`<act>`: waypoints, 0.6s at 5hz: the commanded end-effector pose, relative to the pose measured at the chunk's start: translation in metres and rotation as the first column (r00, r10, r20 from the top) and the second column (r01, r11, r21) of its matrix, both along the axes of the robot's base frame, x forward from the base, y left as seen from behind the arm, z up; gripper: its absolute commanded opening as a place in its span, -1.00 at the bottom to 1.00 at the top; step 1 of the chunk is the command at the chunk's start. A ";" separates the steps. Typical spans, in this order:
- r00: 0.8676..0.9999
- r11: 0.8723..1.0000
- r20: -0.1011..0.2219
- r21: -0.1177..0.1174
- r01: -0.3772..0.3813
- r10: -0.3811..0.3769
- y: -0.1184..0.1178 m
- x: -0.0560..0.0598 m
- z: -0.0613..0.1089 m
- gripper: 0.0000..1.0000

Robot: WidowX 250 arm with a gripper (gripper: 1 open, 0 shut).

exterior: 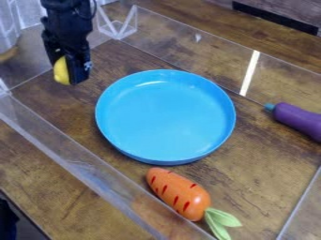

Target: Remove the lemon from the blue tray and put it on the table

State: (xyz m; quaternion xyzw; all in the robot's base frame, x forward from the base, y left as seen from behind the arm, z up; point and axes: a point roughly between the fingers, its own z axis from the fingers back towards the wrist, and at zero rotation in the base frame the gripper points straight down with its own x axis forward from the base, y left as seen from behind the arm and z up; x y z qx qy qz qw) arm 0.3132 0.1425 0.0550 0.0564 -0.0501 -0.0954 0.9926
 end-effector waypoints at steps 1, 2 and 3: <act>0.996 0.997 0.058 0.044 0.061 -0.063 0.007 0.015 0.006 -1.00; 0.996 0.995 0.053 0.064 0.072 -0.075 0.021 0.014 0.011 -1.00; 0.993 0.991 0.046 0.085 0.103 -0.107 0.032 0.018 0.018 -1.00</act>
